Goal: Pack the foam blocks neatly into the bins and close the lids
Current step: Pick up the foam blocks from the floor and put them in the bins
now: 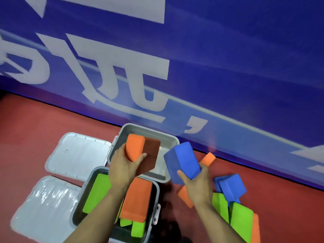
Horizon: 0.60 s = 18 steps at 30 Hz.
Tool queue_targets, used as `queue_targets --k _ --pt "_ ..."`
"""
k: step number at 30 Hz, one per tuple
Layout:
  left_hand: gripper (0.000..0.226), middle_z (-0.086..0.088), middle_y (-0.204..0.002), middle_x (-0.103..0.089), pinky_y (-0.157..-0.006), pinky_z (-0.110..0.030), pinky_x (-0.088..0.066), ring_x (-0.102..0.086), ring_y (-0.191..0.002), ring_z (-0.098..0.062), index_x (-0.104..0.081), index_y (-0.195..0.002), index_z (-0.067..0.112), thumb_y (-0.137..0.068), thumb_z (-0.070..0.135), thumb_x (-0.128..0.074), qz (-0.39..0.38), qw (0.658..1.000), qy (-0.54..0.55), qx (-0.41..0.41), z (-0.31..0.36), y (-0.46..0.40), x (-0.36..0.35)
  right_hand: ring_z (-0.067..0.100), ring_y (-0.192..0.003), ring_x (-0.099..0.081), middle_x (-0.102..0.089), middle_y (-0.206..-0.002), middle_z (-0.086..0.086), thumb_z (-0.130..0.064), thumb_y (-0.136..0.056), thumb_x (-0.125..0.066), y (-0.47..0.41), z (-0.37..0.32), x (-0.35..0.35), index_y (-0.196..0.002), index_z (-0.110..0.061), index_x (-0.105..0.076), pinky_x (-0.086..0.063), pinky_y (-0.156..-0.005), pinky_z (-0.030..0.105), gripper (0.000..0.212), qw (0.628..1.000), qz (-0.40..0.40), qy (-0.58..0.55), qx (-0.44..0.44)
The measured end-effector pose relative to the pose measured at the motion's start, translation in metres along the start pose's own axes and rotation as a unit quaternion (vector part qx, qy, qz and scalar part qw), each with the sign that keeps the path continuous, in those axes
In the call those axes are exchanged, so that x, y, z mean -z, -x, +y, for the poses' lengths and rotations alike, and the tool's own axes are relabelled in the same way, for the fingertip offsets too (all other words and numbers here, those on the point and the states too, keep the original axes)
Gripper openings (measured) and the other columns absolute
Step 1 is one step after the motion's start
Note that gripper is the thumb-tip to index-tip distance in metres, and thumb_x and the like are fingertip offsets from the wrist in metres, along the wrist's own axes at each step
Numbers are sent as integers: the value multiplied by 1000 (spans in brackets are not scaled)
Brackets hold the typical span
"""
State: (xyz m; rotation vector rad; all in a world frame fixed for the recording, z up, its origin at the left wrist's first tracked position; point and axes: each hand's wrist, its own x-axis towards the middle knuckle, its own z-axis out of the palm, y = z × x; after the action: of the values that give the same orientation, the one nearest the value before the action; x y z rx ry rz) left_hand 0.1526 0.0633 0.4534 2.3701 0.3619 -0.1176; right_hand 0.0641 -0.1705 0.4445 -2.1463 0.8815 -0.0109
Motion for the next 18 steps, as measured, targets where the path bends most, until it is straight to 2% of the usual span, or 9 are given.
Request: queue_targets --k 6,9,12,16,18 --pt "71 9 -116 -66 -83 -42 -54 -64 -104 -17 -56 -126 33 -69 73 -75 -17 999 1 43 -70 -83 -66 25 -106 -62 -61 -115 -5 -66 -64 -79 -91 37 -120 -121 -26 -50 -53 -79 41 76 998 -54 29 -9" --pt "76 7 -122 -65 -84 -40 -51 -65 -109 -20 -53 -131 29 -71 69 -78 -26 995 5 95 -114 -113 -130 28 -109 -61 -56 -118 0 -60 -69 -80 -130 75 -192 -126 -21 -49 -53 -81 42 75 995 -75 60 -31" --pt "81 2 -122 -66 -85 -37 -47 -65 -113 -23 -51 -132 20 -71 62 -83 -37 986 39 156 -152 -135 -201 33 -118 -57 -53 -126 8 -53 -75 -78 -165 116 -255 -132 -15 -47 -51 -91 41 75 990 -95 94 -46" --pt "90 -3 -129 -63 -98 -43 -50 -63 -119 -26 -47 -133 17 -66 65 -84 -41 979 29 197 -194 -160 -288 32 -115 -60 -54 -127 10 -54 -77 -78 -213 162 -326 -125 -9 -46 -53 -86 39 73 974 -149 150 -78" --pt "90 -5 -131 -60 -98 -47 -51 -61 -120 -29 -45 -133 17 -67 67 -82 -50 979 -4 197 -209 -175 -325 33 -113 -62 -57 -124 11 -56 -77 -78 -233 176 -359 -122 -6 -43 -52 -85 38 75 964 -165 186 -88"
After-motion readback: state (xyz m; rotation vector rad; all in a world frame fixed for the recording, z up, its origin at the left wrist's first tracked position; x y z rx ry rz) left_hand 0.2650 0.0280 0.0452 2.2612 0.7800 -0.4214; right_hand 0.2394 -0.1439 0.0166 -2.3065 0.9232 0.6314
